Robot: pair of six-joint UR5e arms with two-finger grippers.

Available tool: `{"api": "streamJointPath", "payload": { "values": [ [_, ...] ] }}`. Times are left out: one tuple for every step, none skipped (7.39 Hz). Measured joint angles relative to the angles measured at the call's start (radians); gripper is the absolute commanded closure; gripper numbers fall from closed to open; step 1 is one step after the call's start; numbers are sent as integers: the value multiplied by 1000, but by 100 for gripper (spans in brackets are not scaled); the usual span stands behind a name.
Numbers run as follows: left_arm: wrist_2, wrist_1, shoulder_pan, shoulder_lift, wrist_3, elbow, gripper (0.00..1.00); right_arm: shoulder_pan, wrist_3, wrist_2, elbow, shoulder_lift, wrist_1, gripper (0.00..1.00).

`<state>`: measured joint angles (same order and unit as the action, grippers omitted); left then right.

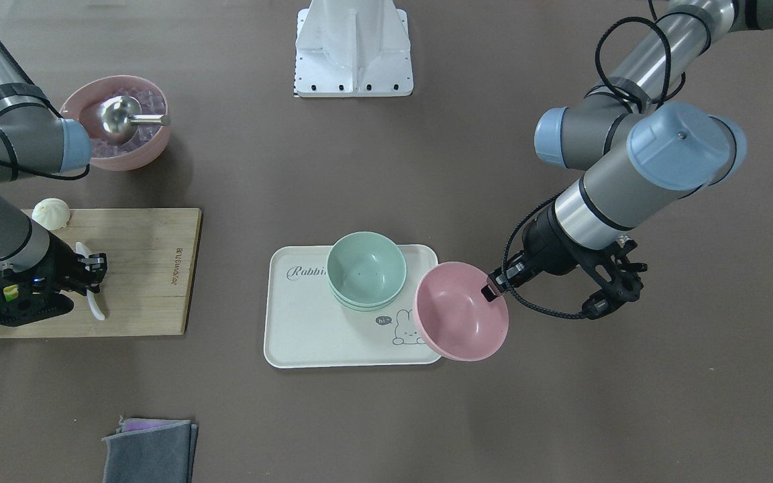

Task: Stack pink bowl on green and place spoon
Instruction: 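Carry pink bowl over green bowls with left gripper while right lifts spoon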

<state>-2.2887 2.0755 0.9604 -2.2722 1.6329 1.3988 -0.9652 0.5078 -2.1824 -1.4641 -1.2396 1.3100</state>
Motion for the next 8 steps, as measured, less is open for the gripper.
{"api": "streamJointPath", "payload": {
  "values": [
    [0, 0, 0, -3, 2, 4, 100, -23, 0, -17, -6, 2, 0, 100],
    [0, 0, 0, -12, 12, 7, 100, -58, -1, -56, -10, 5, -1, 100],
    [0, 0, -3, -27, 31, 8, 100, -93, -1, -98, -20, 7, 1, 100],
    [7, 2, -12, -40, 46, 6, 100, -113, -1, -124, -36, 8, 8, 100],
    [32, 18, -28, -48, 62, 2, 100, -123, 1, -137, -50, 9, 12, 100],
    [75, 59, -54, -52, 94, -10, 100, -128, 6, -143, -61, 12, 14, 100],
    [126, 118, -89, -54, 134, -27, 100, -129, 11, -145, -70, 18, 15, 100],
    [169, 159, -125, -60, 172, -38, 100, -130, 17, -146, -74, 25, 16, 100]
  ]
}}
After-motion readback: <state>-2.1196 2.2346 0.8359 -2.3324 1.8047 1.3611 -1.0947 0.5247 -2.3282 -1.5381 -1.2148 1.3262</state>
